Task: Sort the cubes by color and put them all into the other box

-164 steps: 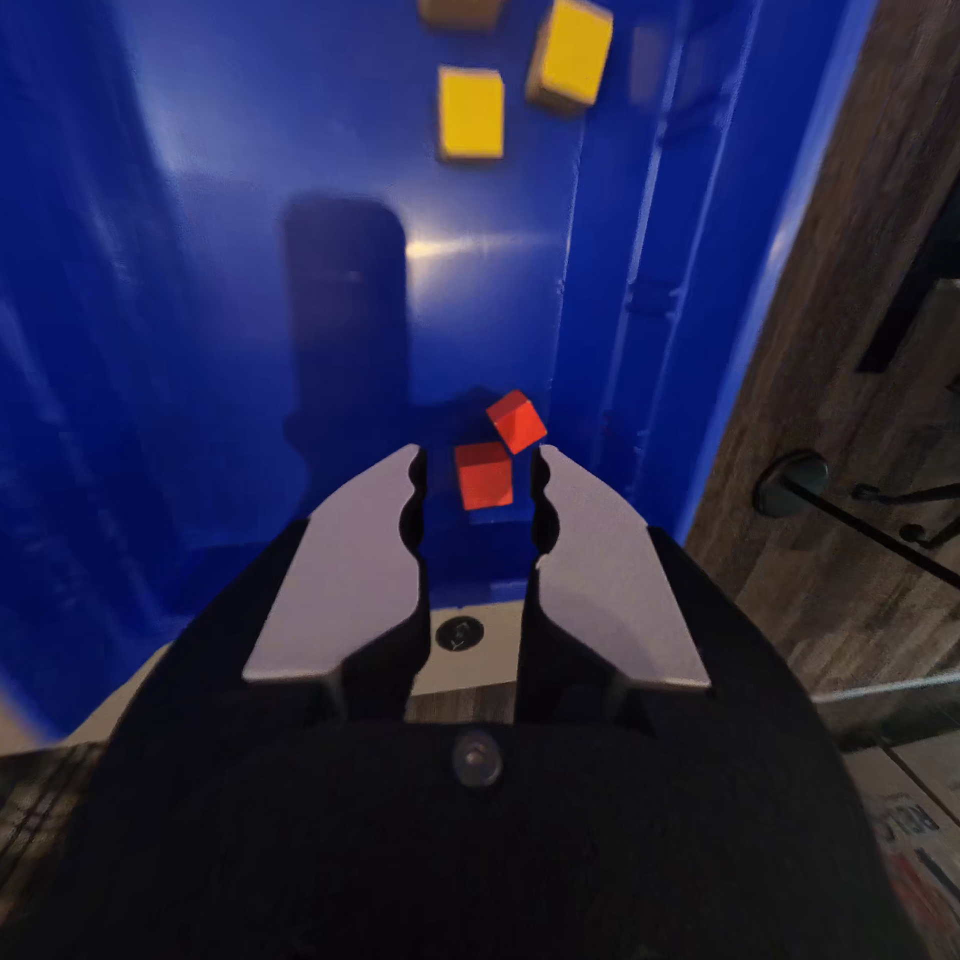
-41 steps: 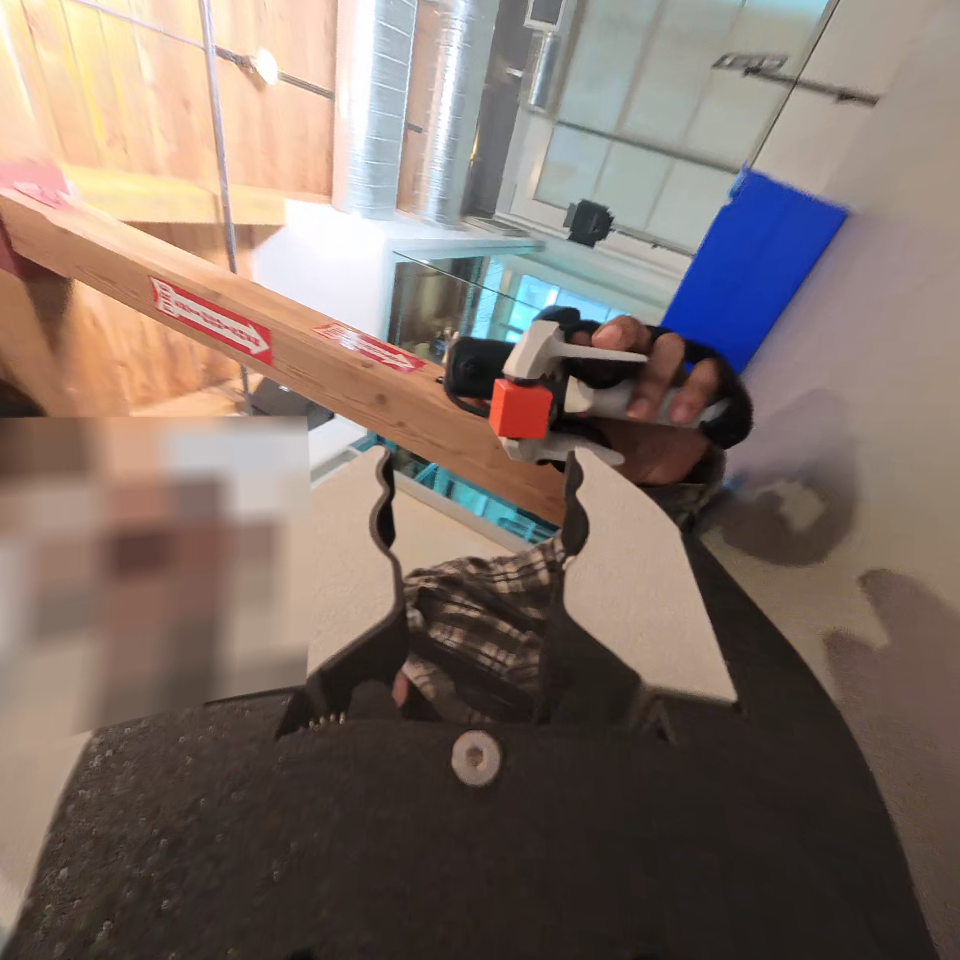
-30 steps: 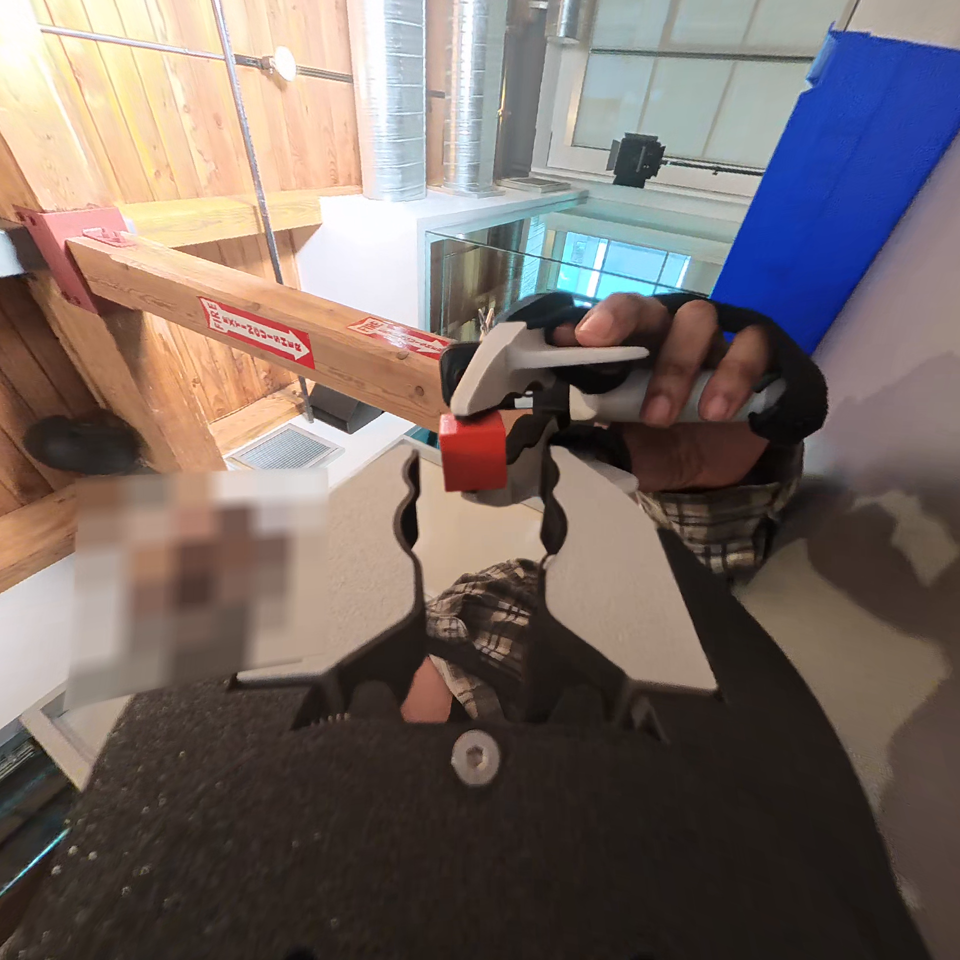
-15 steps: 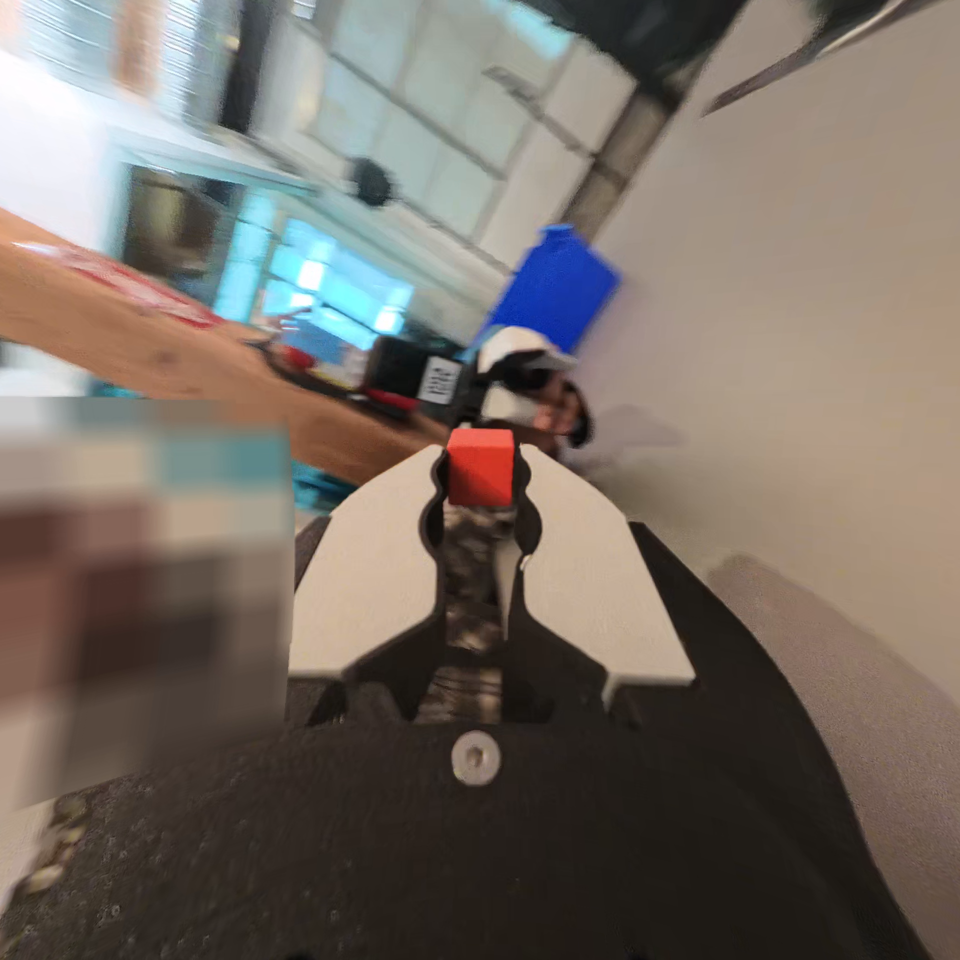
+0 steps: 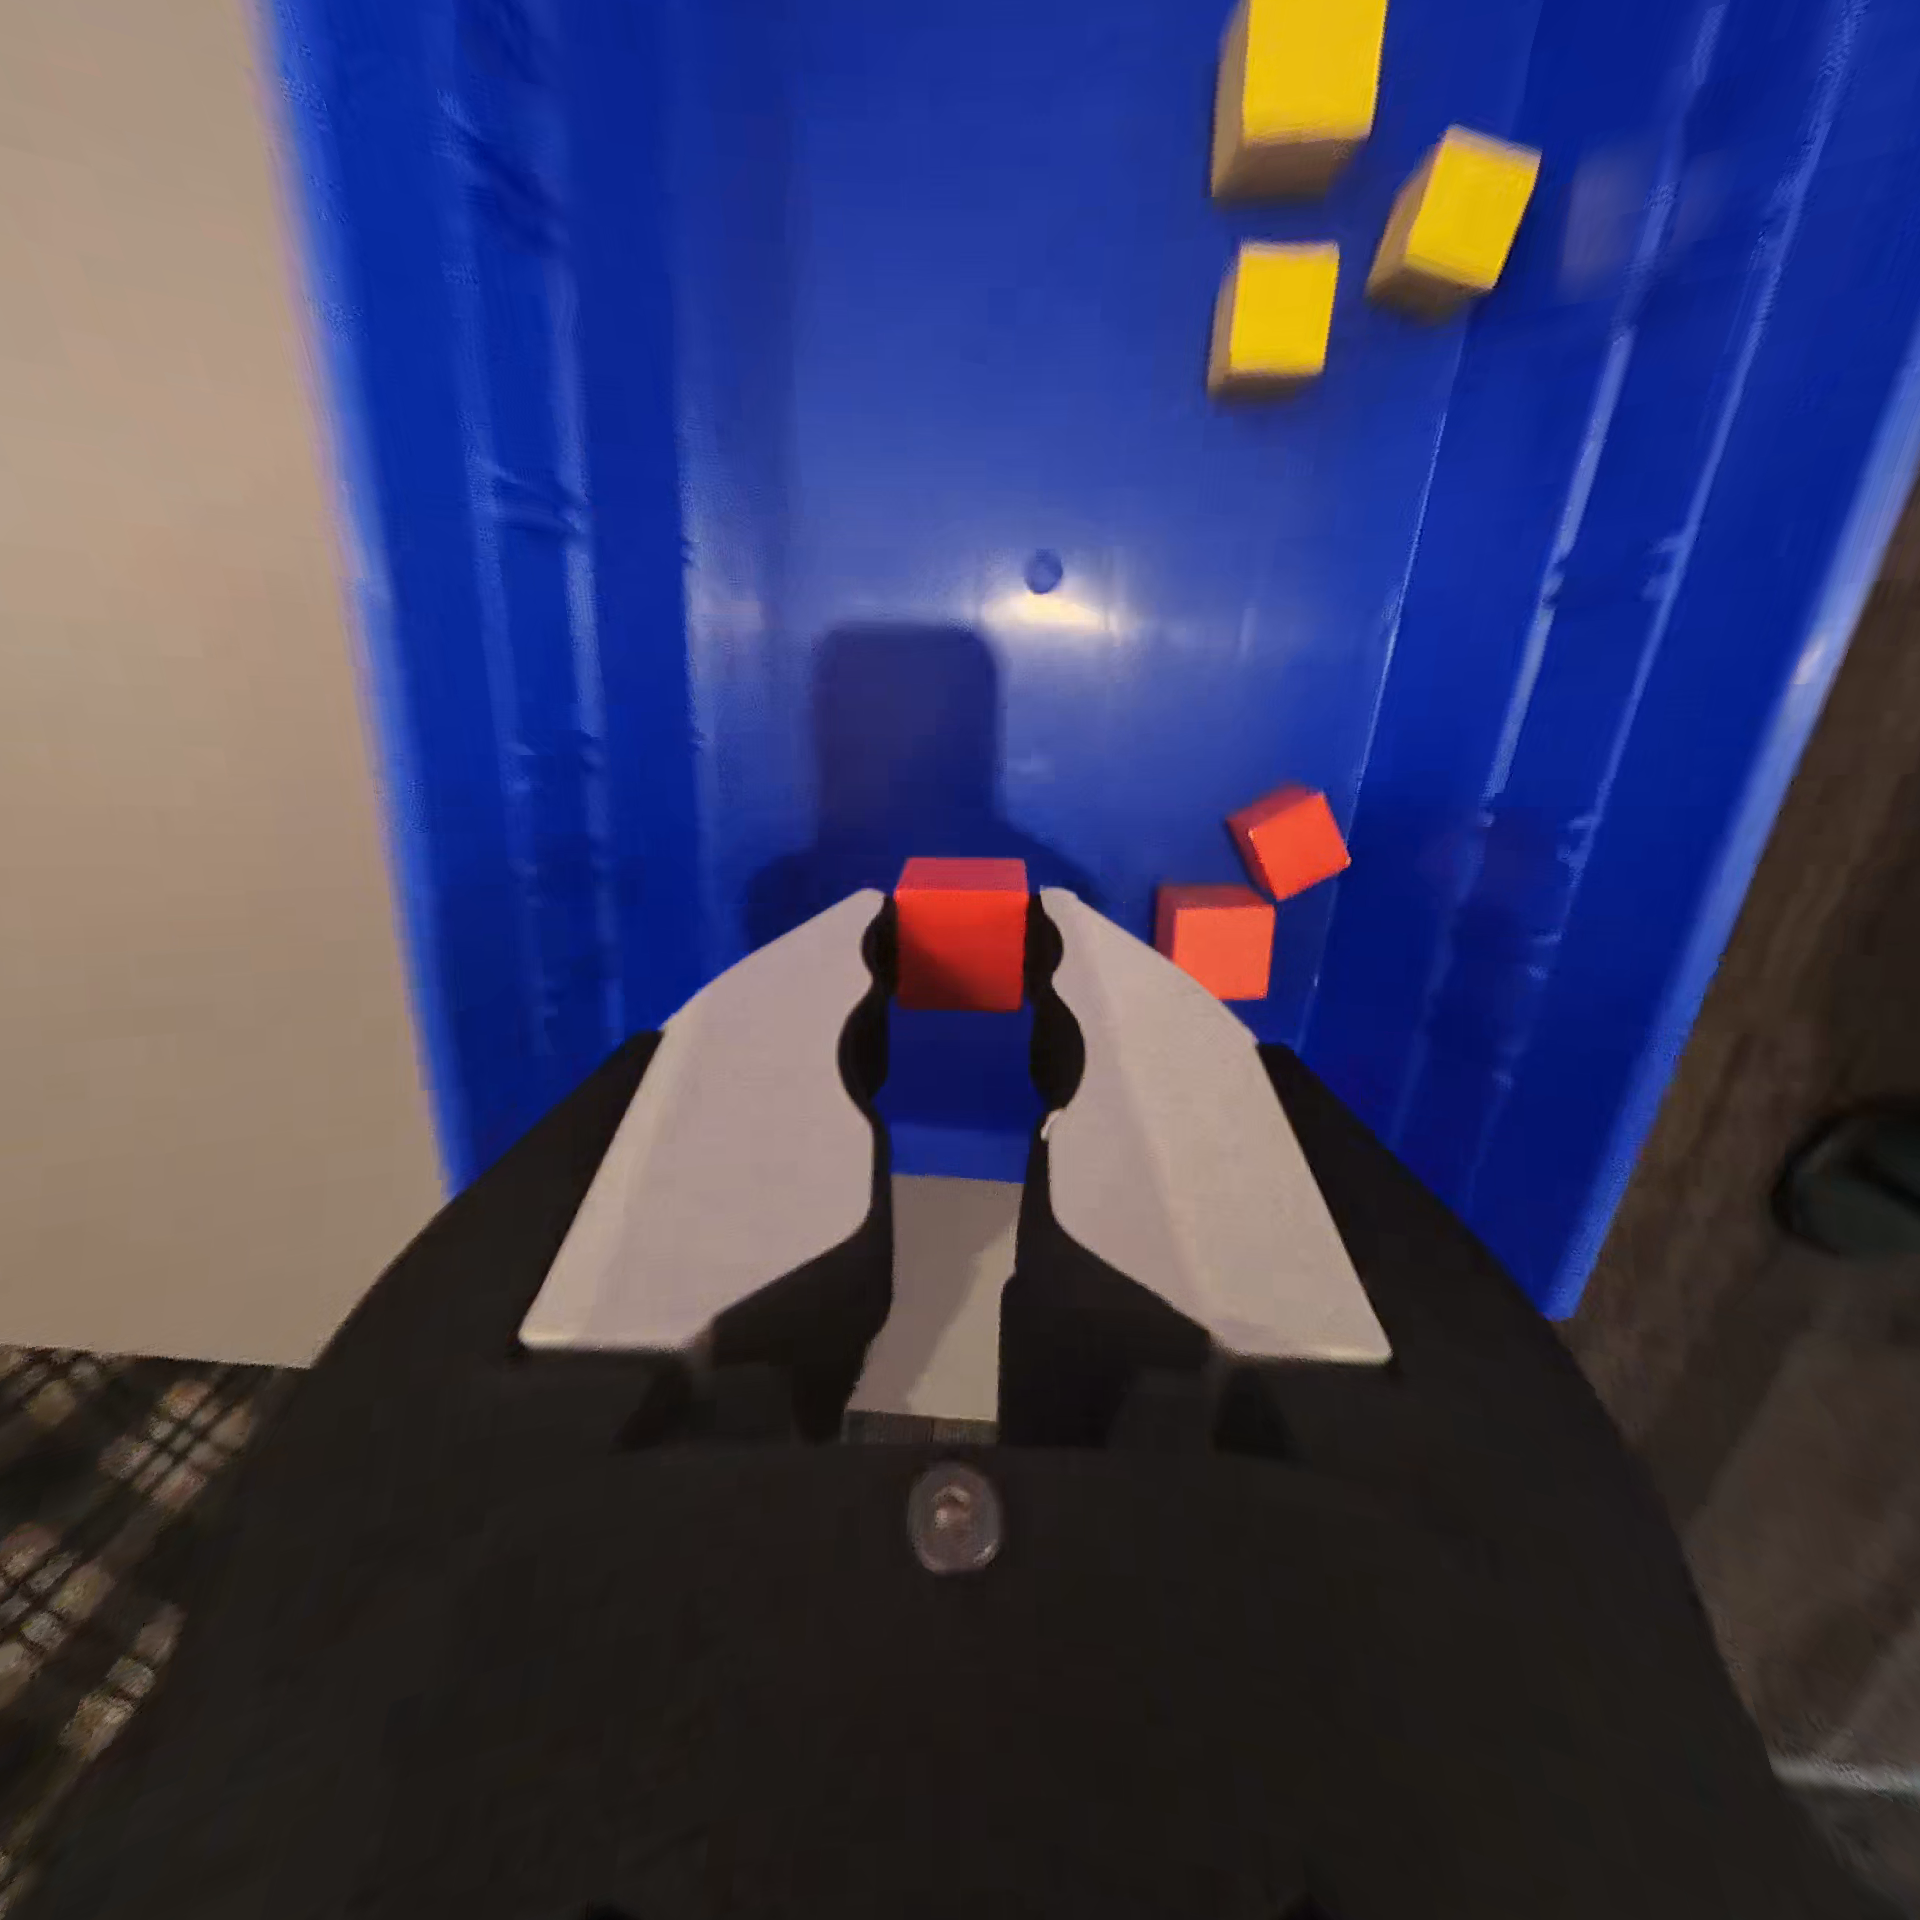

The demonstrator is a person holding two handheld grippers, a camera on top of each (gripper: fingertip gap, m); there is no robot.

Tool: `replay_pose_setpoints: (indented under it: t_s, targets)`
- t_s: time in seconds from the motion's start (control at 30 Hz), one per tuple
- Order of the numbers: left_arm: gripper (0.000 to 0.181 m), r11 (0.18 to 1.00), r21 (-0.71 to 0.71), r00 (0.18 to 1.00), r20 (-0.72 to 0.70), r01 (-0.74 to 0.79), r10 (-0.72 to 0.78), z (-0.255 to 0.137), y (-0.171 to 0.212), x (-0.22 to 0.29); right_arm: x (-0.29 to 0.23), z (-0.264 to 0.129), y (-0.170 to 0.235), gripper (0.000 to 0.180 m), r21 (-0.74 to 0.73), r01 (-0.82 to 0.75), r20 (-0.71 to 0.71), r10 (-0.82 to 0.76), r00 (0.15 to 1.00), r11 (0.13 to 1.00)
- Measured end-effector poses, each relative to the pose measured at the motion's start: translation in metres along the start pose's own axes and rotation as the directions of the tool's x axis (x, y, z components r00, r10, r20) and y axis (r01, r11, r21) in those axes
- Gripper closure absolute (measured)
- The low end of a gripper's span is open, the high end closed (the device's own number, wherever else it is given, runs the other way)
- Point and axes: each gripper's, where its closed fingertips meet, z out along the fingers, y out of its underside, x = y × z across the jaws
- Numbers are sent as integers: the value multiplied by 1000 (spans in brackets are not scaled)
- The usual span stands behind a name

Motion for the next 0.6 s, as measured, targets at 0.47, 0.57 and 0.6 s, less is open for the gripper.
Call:
replay_pose_setpoints:
  t_s: [0.47,0.57,0.6]
  targets:
    - [119,1000,-29,1000,-6,-3,3,2,7,1,42,44,44,125,-242,-82,-171,41,984,967]
    - [119,1000,-24,1000,3,19,-19,1,9,-2,22,16,26,116,-211,-50,-136,22,990,976]
    - [119,999,-24,1000,3,26,-26,1,10,-3,13,2,15,116,-178,-20,-136,-4,991,984]
